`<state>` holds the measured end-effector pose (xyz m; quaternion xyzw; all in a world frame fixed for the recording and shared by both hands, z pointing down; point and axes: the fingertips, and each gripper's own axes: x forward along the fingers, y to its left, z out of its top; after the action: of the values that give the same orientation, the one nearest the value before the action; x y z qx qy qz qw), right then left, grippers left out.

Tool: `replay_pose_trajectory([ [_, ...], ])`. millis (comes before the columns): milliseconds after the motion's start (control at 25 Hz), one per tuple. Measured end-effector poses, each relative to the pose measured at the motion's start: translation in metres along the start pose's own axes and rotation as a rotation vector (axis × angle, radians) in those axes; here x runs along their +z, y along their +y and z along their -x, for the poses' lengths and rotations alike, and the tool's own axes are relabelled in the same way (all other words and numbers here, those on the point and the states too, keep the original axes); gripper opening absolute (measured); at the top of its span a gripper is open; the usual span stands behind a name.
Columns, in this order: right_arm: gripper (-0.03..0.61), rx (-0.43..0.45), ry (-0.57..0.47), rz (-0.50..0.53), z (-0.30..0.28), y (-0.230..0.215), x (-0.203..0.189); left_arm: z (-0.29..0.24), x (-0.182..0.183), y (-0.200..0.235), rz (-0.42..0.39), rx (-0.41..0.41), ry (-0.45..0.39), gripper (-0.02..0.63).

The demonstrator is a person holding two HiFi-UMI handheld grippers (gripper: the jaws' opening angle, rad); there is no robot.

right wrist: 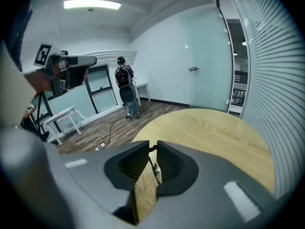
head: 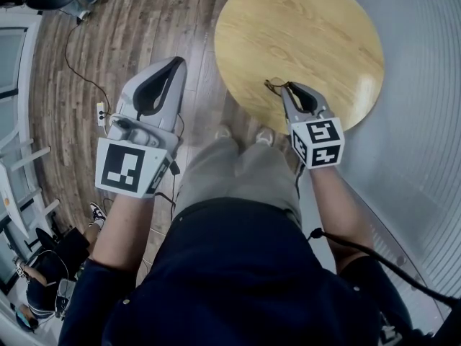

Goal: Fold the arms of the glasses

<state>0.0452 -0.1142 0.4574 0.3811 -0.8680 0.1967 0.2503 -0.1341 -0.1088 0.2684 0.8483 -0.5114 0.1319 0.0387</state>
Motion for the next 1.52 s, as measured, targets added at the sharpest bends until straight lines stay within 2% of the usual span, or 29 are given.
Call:
replay_pose_trajectory([
  [920,0.058,-0.017,0.006,-0.020,0.008,-0.011,-0.024,0.003,-0.007,-0.020,-0.011,-0.006,0.012,0.003],
  [1520,0.052,-0.031,0.023,-0.048,0.013,-0.024,-0.054,-0.008,-0.006,-0.031,-0.041,-0.022,0.017,0.003],
])
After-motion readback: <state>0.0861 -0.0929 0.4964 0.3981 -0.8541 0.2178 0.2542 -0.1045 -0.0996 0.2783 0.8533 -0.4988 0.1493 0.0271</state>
